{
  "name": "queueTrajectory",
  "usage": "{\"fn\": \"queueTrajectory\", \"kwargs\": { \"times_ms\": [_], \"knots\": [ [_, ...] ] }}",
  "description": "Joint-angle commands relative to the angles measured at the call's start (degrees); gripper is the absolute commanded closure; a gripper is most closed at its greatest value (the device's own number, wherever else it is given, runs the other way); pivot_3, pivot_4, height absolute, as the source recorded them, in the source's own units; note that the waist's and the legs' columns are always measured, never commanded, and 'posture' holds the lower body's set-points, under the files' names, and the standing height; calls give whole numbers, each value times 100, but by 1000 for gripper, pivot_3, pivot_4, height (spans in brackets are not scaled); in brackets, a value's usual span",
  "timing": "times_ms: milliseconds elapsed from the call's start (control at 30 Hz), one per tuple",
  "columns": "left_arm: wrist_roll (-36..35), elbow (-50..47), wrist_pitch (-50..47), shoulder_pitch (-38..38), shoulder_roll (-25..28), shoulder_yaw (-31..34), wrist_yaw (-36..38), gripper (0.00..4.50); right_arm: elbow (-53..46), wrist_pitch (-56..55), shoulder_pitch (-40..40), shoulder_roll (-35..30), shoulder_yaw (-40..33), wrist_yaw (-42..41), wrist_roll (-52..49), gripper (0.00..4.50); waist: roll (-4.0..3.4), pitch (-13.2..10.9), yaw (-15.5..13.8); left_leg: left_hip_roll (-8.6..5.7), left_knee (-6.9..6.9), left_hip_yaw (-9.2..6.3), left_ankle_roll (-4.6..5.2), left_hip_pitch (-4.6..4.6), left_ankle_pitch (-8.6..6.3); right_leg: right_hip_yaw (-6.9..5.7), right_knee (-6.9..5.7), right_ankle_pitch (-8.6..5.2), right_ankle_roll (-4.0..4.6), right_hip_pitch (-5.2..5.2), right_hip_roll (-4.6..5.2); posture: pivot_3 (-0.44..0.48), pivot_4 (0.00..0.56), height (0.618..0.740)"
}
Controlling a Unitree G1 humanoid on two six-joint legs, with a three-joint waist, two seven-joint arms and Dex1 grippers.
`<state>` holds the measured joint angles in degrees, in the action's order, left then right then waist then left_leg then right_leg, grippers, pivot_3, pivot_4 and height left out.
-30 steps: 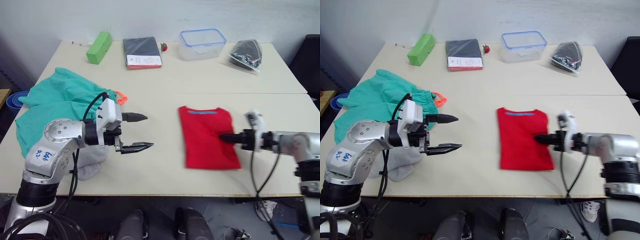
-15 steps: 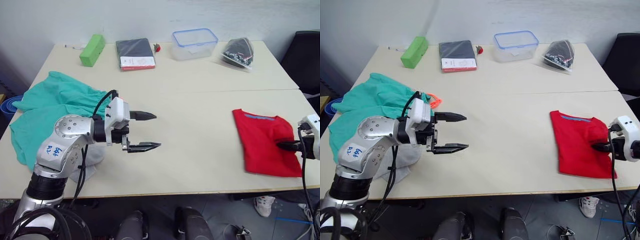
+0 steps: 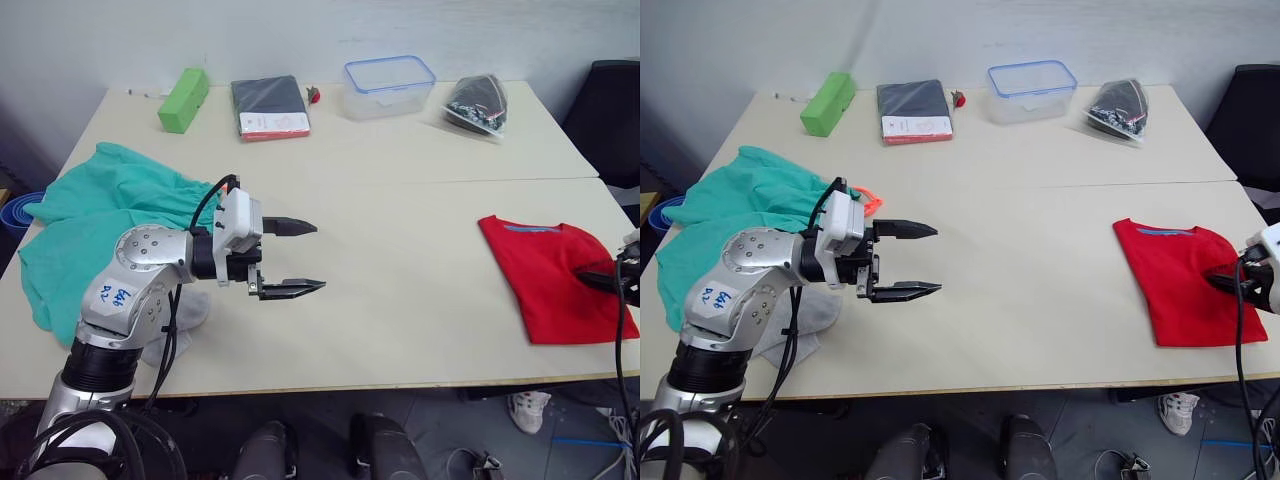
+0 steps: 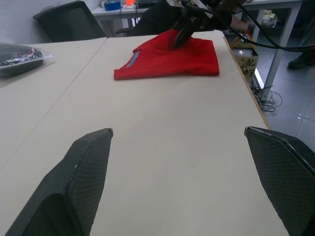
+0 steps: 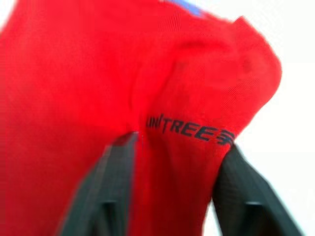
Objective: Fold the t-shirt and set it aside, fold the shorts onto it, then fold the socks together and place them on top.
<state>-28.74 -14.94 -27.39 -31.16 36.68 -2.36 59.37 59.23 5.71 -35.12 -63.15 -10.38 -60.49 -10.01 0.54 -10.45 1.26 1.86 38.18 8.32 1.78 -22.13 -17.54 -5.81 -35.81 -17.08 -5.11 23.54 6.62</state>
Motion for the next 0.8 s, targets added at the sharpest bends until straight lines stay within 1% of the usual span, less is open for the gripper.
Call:
{"fn": "queueTrajectory", "kwargs": {
  "times_ms": [33, 67, 133, 200, 300, 333, 367, 400, 433, 467, 500, 533, 567, 600, 633, 667, 733, 800],
  "knots": [
    [-27, -112, 71, -38, -11, 87, -60, 0, -981, 196, 443, -198, -825, 407, -477, 940, 0, 0, 1, 1, 1, -1, 0, 0, 0, 1, -1, 0, 0, 0, 0, 0, 150, 740],
    [-31, -124, 62, -23, -13, 101, -83, 0, -1301, 300, 657, -133, -1058, 602, -579, 634, -1, 0, 0, 1, 0, -1, 0, 0, 0, 4, -1, 0, 0, 0, 1, 0, 150, 740],
    [-41, -147, 39, 11, -8, 137, -139, 0, -2105, 700, 1049, 119, -1517, 986, -867, 634, -1, 0, -3, 1, 0, -3, 0, 0, 0, 10, -2, 0, 0, -1, 3, 0, 150, 740],
    [-54, -157, 6, 38, -1, 196, -222, 0, -3176, 1393, 1334, 484, -1898, 1261, -1367, 634, 0, 0, 3, 3, 2, -7, -1, 0, 0, 25, 0, 0, 0, -4, 3, 0, 150, 740],
    [-103, -164, -68, 76, 35, 292, -323, 0, -4682, 2318, 1422, 1057, -2089, 1744, -2059, 634, -1, 1, 46, 8, 0, -6, -6, 3, 1, 49, -5, 0, 0, -2, 0, 0, 150, 740],
    [-111, -174, -97, 109, 62, 329, -353, 0, -5155, 2568, 1382, 1255, -2031, 1866, -2270, 634, -9, -6, 53, 12, -2, -3, -9, 5, 2, 52, -8, 0, 0, 0, -3, 0, 150, 740],
    [-108, -189, -127, 154, 94, 364, -378, 0, -5574, 2799, 1346, 1423, -1942, 1946, -2466, 634, -46, -16, 110, -12, -22, -35, -9, -22, 4, 25, 3, -1, 1, -29, 13, 0, 150, 740],
    [-105, -202, -146, 185, 115, 384, -394, 0, -5853, 2966, 1333, 1526, -1895, 2006, -2584, 634, -49, -19, 137, -40, -50, -133, 1, -16, 30, -79, 25, 1, -2, -108, 45, 0, 150, 740],
    [-92, -232, -162, 239, 146, 410, -419, 0, -6137, 3155, 1306, 1640, -1806, 2058, -2731, 634, -78, -31, 143, -105, -114, -235, 5, -6, 90, -199, 36, 0, -5, -157, 110, 0, 150, 740],
    [-84, -282, -194, 312, 184, 448, -458, 0, -6355, 3323, 1284, 1717, -1688, 2041, -2865, 634, -86, -33, 131, -154, -137, -349, 9, 0, 134, -316, 66, -2, -10, -207, 161, 0, 150, 740],
    [-88, -341, -258, 383, 232, 495, -510, 0, -6542, 3445, 1259, 1772, -1555, 2001, -2960, 634, -87, -36, 100, -193, -154, -429, 10, -20, 166, -387, 67, -6, -17, -221, 190, 0, 150, 740],
    [-81, -423, -351, 491, 302, 567, -598, 0, -6735, 3630, 1184, 1857, -1367, 2000, -3083, 634, -90, -43, 53, -251, -205, -527, 14, -38, 221, -478, 80, -12, -26, -245, 210, 0, 150, 740],
    [-62, -503, -433, 604, 378, 633, -677, 0, -6905, 3724, 1129, 1917, -1194, 1959, -3166, 634, -91, -49, 23, -304, -232, -630, 12, -48, 269, -553, 97, -22, -44, -285, 249, 0, 150, 740],
    [2, -603, -484, 759, 488, 700, -754, 0, -7102, 3752, 1097, 1938, -1002, 1830, -3225, 634, -94, -59, -87, -305, -217, -635, 11, -51, 279, -528, 71, -26, -50, -268, 250, 0, 150, 740],
    [94, -716, -516, 949, 618, 772, -833, 0, -7308, 3741, 1073, 1926, -784, 1647, -3260, 634, -97, -60, -183, -303, -199, -629, 9, -58, 270, -479, 75, -39, -63, -267, 234, 0, 150, 740],
    [159, -807, -529, 1110, 722, 835, -899, 0, -7473, 3706, 1080, 1887, -636, 1466, -3289, 634, -97, -60, -242, -307, -193, -630, 14, -70, 269, -467, 79, -39, -63, -260, 233, 0, 150, 740],
    [313, -972, -599, 1523, 951, 1052, -1078, 0, -7801, 3638, 1091, 1763, -375, 957, -3434, 634, -97, -60, -315, -308, -176, -626, 23, -107, 261, -446, 83, -35, -70, -230, 228, 0, 150, 740],
    [588, -1029, -535, 1924, 1142, 1281, -1289, 0, -8052, 3542, 1062, 1655, -101, 548, -3449, 634, -96, -61, -340, -312, -174, -618, 34, -112, 250, -425, 89, -31, -77, -224, 224, 0, 150, 740]
  ]
}}
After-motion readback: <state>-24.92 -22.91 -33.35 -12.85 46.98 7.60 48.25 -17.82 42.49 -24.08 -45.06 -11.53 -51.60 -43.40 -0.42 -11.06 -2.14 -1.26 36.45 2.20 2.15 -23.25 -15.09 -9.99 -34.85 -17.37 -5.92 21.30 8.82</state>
